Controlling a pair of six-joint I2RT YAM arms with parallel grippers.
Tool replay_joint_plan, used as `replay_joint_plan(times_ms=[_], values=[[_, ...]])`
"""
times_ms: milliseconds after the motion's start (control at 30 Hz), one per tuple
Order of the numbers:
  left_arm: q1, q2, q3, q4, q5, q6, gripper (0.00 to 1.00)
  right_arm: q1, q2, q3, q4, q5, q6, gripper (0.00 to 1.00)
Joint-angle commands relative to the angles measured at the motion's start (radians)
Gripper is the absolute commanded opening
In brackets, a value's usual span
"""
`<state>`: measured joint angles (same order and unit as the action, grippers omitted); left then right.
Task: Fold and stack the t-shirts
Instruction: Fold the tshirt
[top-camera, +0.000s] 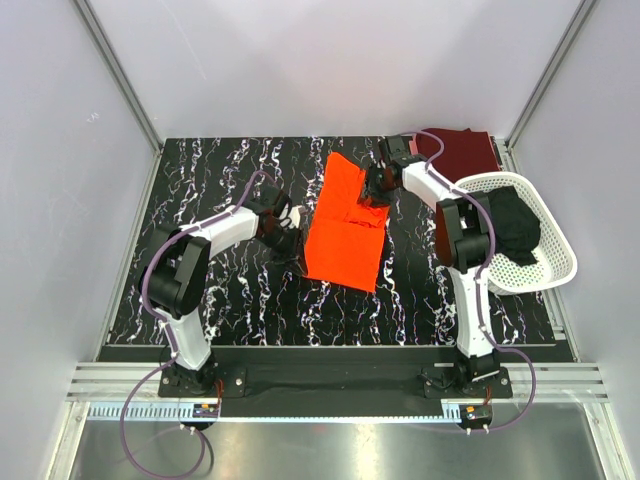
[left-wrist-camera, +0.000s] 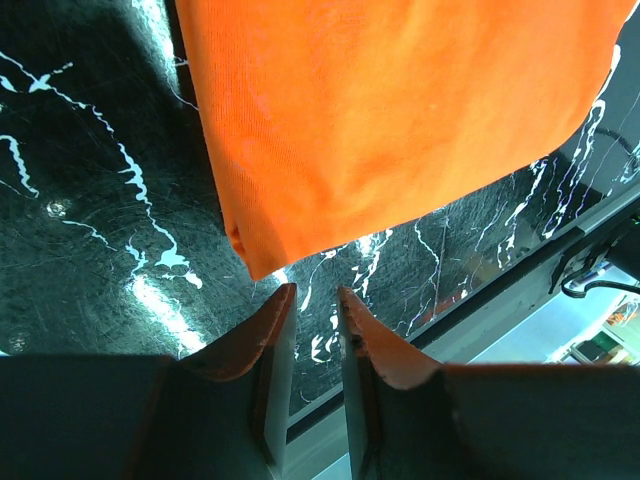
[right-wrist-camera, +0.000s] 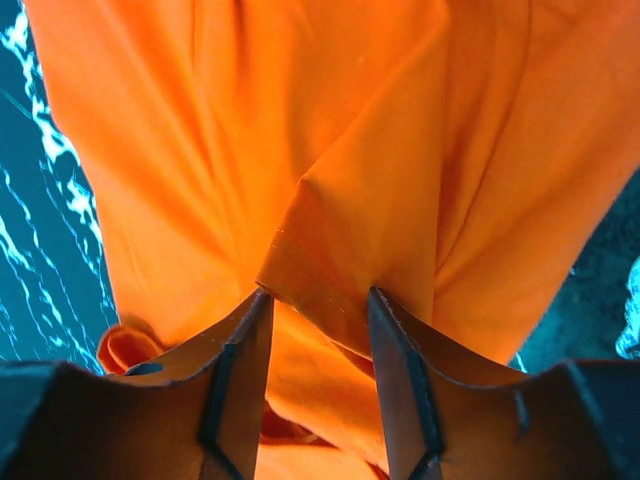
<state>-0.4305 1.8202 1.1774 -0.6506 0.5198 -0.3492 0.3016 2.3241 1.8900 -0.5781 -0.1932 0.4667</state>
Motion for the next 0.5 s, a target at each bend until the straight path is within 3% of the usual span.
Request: replay_joint_plan(times_ms=[0, 467], values=[[0.006, -0.055, -0.004, 0.034, 0.025, -0.014, 0.27, 0.01, -0.107, -0.022, -0.022, -0.014, -0.049, 0.5], [0.006, -0.079, -0.047, 0.062, 0.029, -0.043, 0.27, -0.015, -0.129, -0.187, 0.066, -0.248, 0.056, 0.51]])
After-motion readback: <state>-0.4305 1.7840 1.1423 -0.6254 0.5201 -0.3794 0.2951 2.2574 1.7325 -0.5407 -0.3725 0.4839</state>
